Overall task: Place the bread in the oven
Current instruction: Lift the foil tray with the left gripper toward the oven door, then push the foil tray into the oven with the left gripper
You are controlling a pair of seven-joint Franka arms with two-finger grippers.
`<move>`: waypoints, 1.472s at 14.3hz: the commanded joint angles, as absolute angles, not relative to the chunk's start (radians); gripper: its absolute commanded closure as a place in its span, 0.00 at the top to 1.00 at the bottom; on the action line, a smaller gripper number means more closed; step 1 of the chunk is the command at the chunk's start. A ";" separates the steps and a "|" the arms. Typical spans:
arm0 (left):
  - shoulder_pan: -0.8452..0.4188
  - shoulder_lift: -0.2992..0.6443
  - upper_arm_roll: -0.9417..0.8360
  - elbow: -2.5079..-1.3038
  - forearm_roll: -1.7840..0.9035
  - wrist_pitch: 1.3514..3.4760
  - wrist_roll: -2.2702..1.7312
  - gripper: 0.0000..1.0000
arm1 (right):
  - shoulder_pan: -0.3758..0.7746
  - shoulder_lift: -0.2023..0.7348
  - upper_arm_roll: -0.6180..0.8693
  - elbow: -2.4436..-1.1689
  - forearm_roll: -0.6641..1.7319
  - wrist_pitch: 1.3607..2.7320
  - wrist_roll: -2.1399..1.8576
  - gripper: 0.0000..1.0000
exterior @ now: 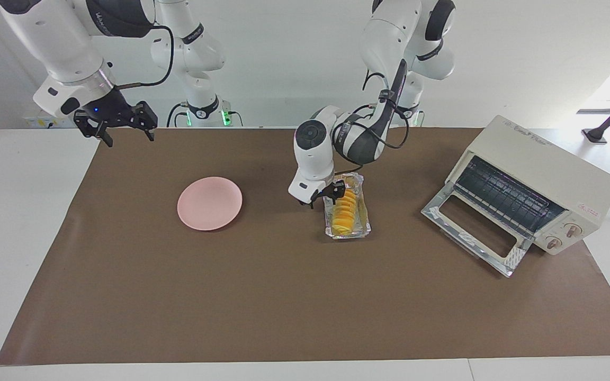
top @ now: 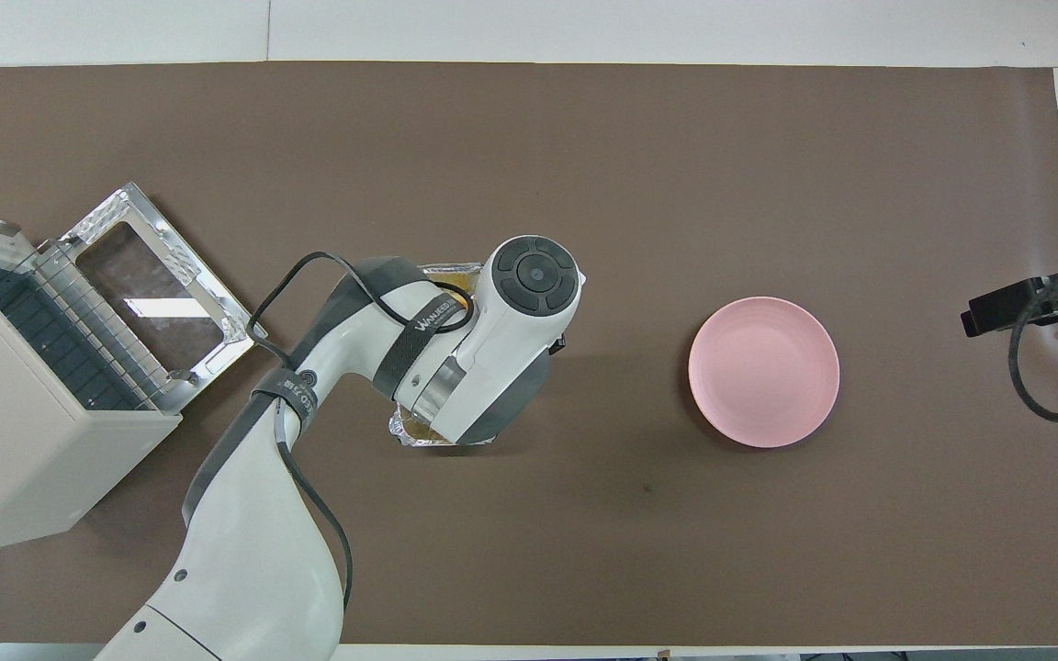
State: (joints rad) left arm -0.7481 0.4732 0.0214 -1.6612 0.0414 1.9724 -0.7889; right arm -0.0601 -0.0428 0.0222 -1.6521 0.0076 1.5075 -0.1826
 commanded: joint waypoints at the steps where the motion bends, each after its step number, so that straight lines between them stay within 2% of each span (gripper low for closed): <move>1: -0.764 0.468 0.035 -1.680 0.060 1.990 -0.799 0.28 | -0.074 -0.066 0.035 -1.675 -0.006 1.502 -0.173 1.00; 2: -0.764 0.468 0.035 -1.680 0.060 1.985 -0.801 0.11 | -0.074 -0.066 0.035 -1.675 -0.006 1.502 -0.173 1.00; 3: -0.764 0.468 0.035 -1.678 0.060 1.976 -0.802 0.00 | -0.074 -0.064 0.034 -1.675 -0.006 1.502 -0.173 1.00; 8: -0.761 0.474 0.063 -1.605 0.060 1.860 -0.835 0.00 | -0.074 -0.066 0.034 -1.675 -0.006 1.502 -0.173 1.00; 14: -0.744 0.612 0.236 -1.309 0.051 1.665 -0.842 0.00 | -0.071 -0.066 0.035 -1.675 -0.006 1.500 -0.173 1.00; 16: -0.733 0.620 0.296 -1.301 0.051 1.652 -0.841 0.00 | -0.067 -0.066 0.040 -1.675 -0.006 1.502 -0.173 1.00; 21: -0.565 0.598 0.311 -1.310 0.048 1.614 -0.831 0.00 | -0.071 -0.066 0.038 -1.675 -0.006 1.502 -0.173 1.00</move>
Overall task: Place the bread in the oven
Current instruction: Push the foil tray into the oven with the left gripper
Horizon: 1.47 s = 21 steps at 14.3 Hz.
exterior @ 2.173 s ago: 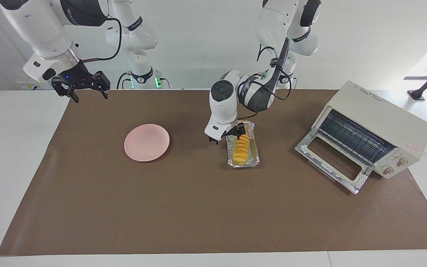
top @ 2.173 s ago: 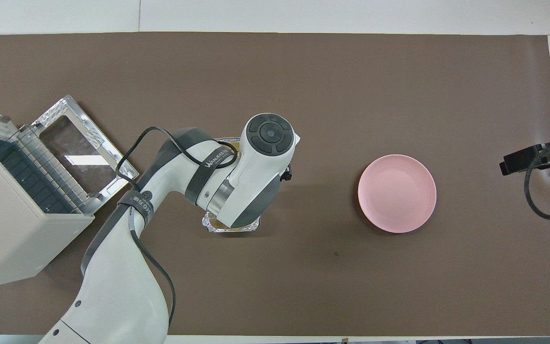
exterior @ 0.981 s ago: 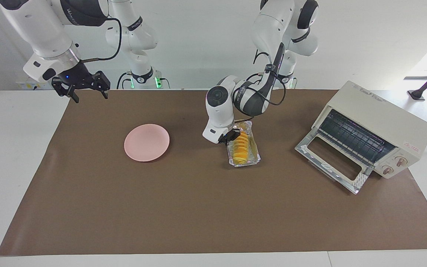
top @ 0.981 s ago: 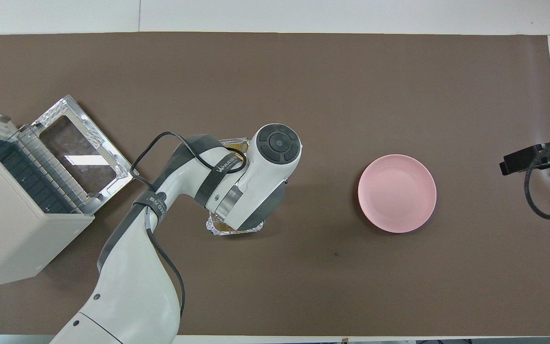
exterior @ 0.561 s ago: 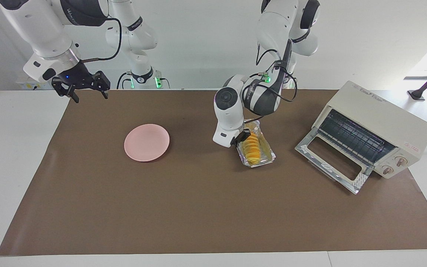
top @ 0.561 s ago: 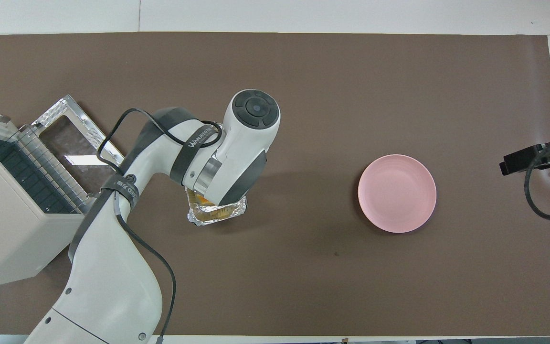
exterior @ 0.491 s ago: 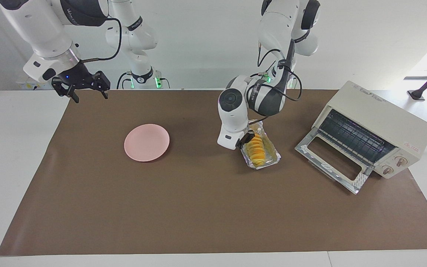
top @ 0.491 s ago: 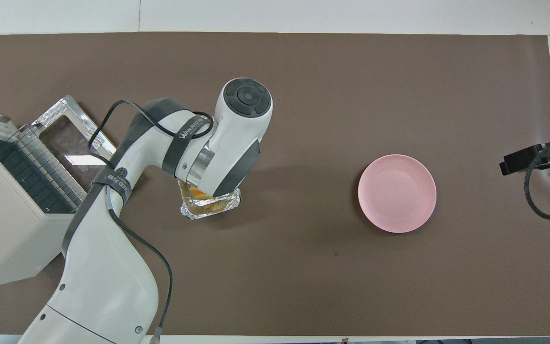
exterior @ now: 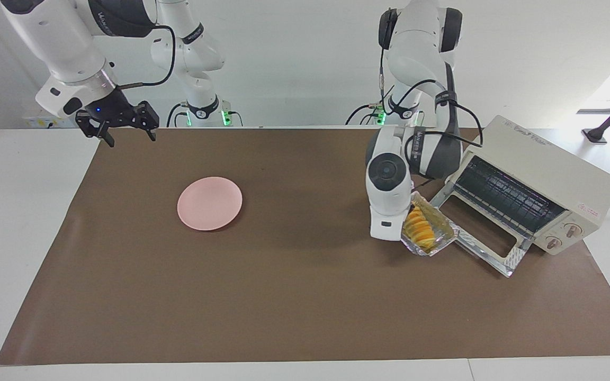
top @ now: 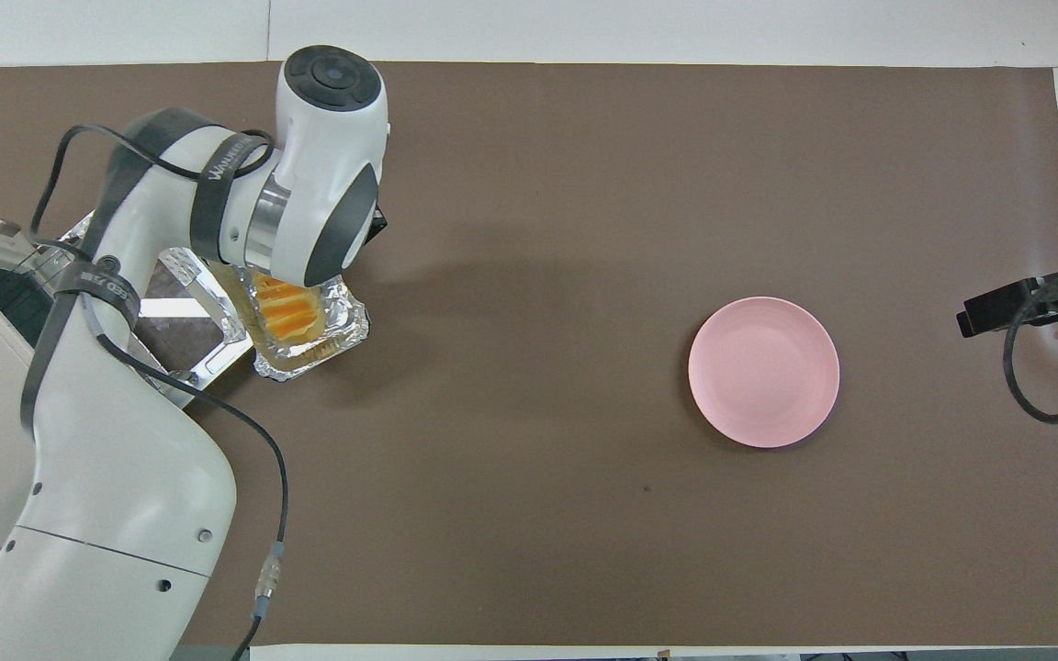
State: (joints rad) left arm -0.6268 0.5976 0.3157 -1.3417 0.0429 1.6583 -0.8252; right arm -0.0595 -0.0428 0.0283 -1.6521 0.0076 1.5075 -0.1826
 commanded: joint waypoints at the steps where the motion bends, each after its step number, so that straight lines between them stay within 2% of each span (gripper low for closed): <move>1: -0.531 0.582 0.311 -1.330 0.049 1.608 -0.821 0.00 | -0.071 -0.066 0.038 -1.675 -0.006 1.502 -0.173 1.00; 6: -0.401 0.488 0.311 -1.406 0.018 1.618 -0.672 0.00 | -0.071 -0.066 0.038 -1.675 -0.006 1.502 -0.173 1.00; 14: -0.336 0.388 0.311 -1.586 0.020 1.713 -0.627 0.00 | -0.071 -0.066 0.038 -1.675 -0.006 1.502 -0.173 1.00; 21: -0.285 0.380 0.313 -1.588 0.020 1.701 -0.551 0.00 | -0.071 -0.066 0.038 -1.675 -0.006 1.502 -0.173 1.00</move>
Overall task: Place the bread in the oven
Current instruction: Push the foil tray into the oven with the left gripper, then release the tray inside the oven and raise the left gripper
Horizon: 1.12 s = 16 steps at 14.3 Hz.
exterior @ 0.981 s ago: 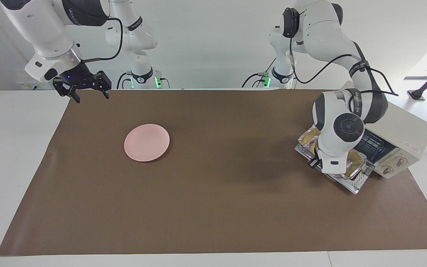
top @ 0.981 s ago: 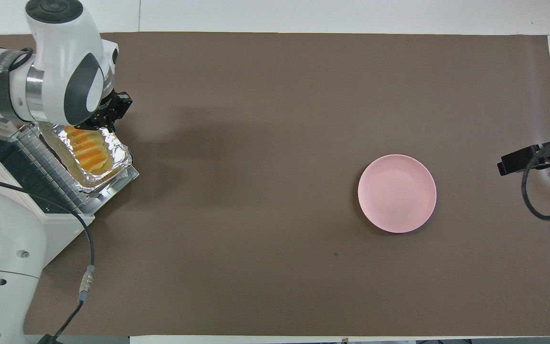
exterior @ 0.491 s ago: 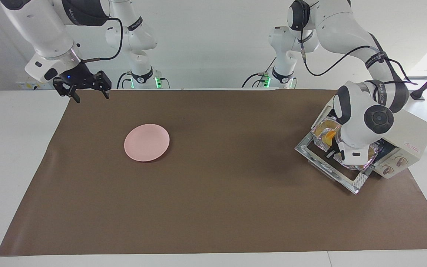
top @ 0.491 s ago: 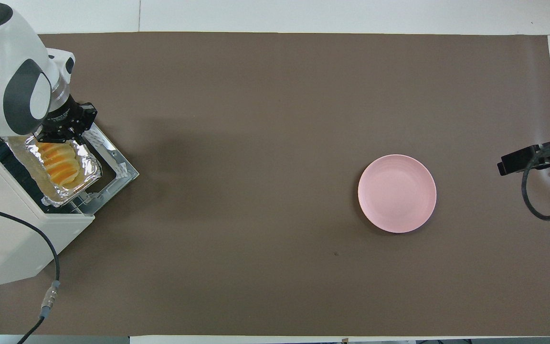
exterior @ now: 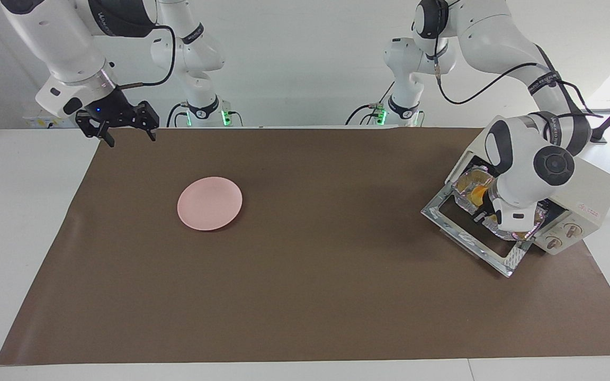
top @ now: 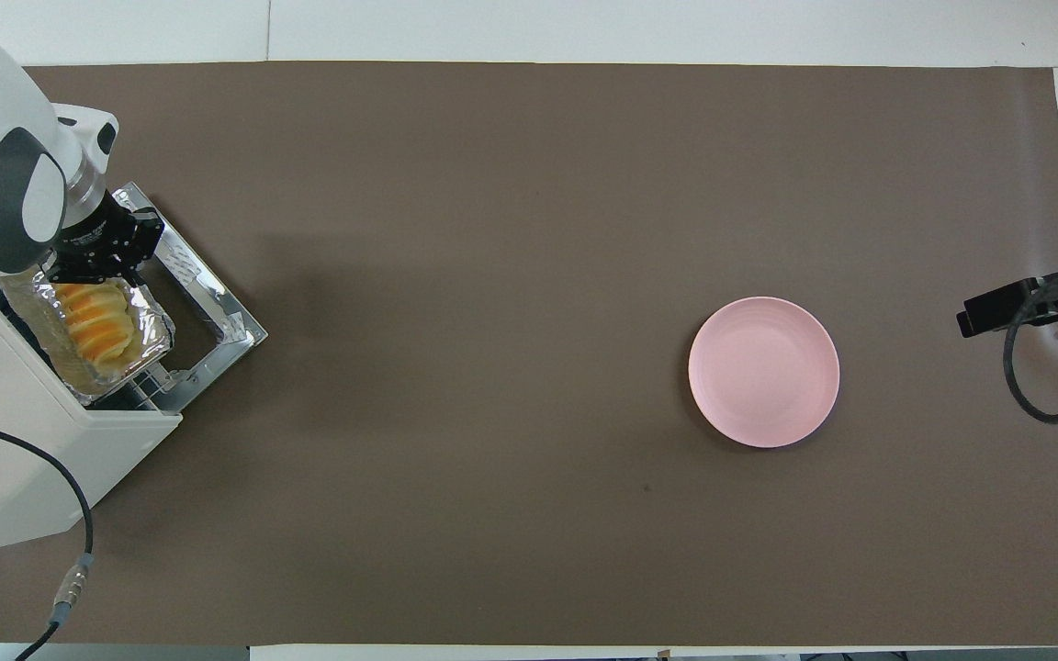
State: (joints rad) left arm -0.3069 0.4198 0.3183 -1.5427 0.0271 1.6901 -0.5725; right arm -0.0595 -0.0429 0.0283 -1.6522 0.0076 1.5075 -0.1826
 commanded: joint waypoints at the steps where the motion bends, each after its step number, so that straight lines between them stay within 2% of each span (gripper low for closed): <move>1: -0.282 0.371 0.313 -1.592 0.021 1.701 -0.552 0.00 | -0.071 -0.066 0.038 -1.675 -0.006 1.500 -0.173 1.00; 16: -0.252 0.311 0.339 -1.680 0.041 1.710 -0.555 0.00 | -0.071 -0.066 0.038 -1.675 -0.006 1.502 -0.173 1.00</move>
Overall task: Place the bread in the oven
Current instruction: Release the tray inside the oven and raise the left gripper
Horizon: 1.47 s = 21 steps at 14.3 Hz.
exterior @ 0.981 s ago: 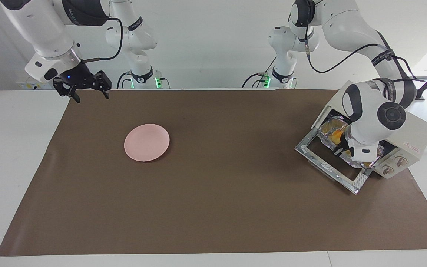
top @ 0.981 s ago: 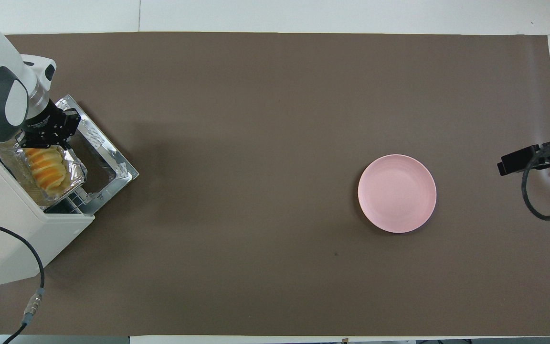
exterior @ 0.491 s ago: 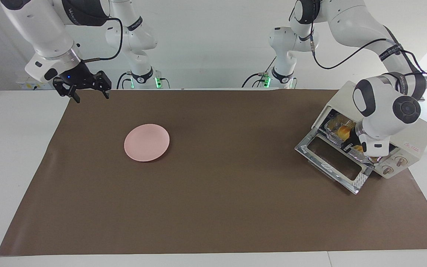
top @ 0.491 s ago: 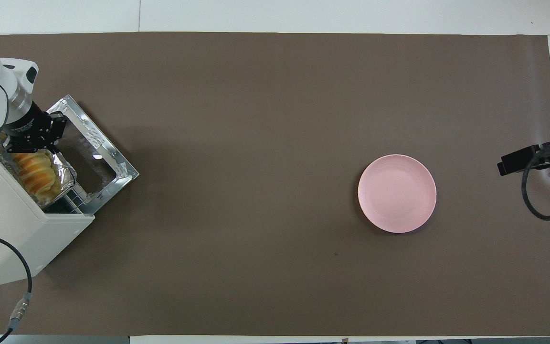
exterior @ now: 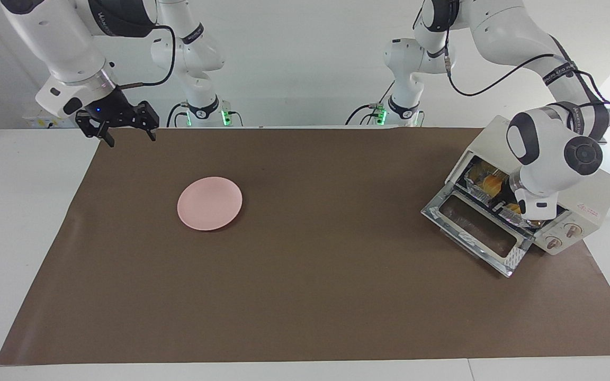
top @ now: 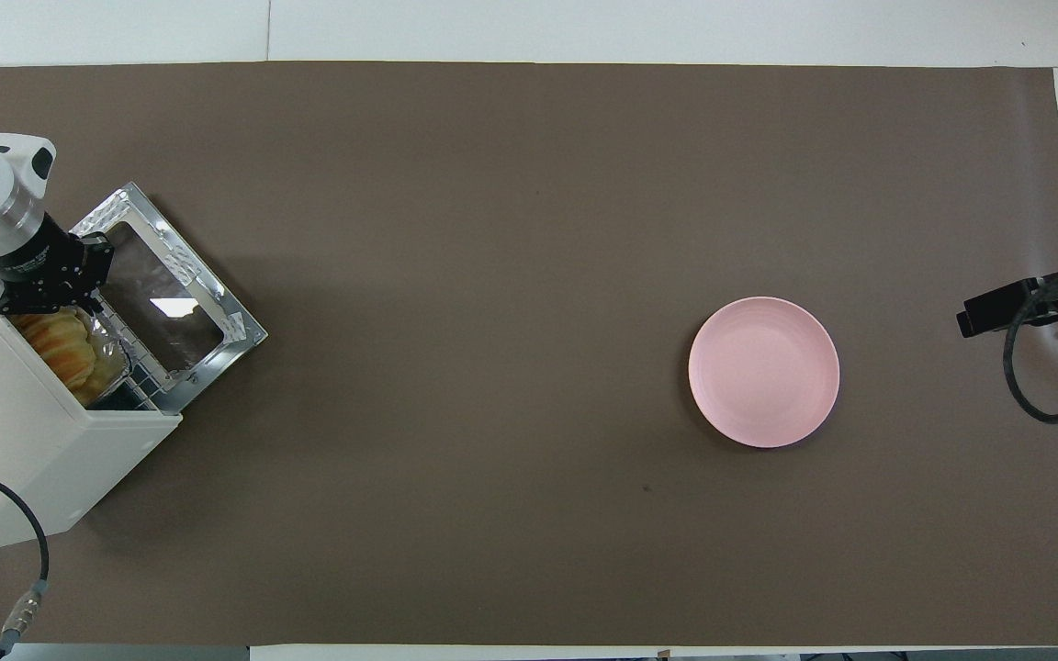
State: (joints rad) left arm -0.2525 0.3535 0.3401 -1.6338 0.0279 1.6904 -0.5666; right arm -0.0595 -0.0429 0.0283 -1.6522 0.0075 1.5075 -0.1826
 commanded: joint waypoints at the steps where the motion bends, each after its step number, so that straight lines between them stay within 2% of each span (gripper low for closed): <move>1: -0.252 0.310 0.337 -1.686 0.041 1.710 -0.555 0.00 | -0.071 -0.066 0.038 -1.675 -0.006 1.502 -0.173 1.00; 3: -0.252 0.305 0.337 -1.695 0.041 1.713 -0.552 0.00 | -0.071 -0.066 0.038 -1.675 -0.006 1.502 -0.173 1.00; 4: -0.252 0.304 0.337 -1.695 0.041 1.713 -0.546 0.06 | -0.071 -0.066 0.038 -1.675 -0.006 1.502 -0.173 1.00; 6: -0.252 0.304 0.337 -1.697 0.041 1.713 -0.523 0.30 | -0.071 -0.066 0.038 -1.675 -0.006 1.502 -0.173 1.00; 10: -0.252 0.302 0.337 -1.700 0.041 1.715 -0.500 0.71 | -0.071 -0.066 0.038 -1.675 -0.006 1.502 -0.173 1.00; 11: -0.252 0.302 0.337 -1.700 0.041 1.717 -0.500 0.74 | -0.071 -0.066 0.038 -1.675 -0.006 1.500 -0.173 1.00; 17: -0.255 0.296 0.337 -1.723 0.041 1.747 -0.502 0.75 | -0.071 -0.066 0.038 -1.675 -0.006 1.502 -0.173 1.00; 21: -0.264 0.304 0.337 -1.706 0.041 1.755 -0.500 0.99 | -0.071 -0.066 0.038 -1.675 -0.006 1.502 -0.173 1.00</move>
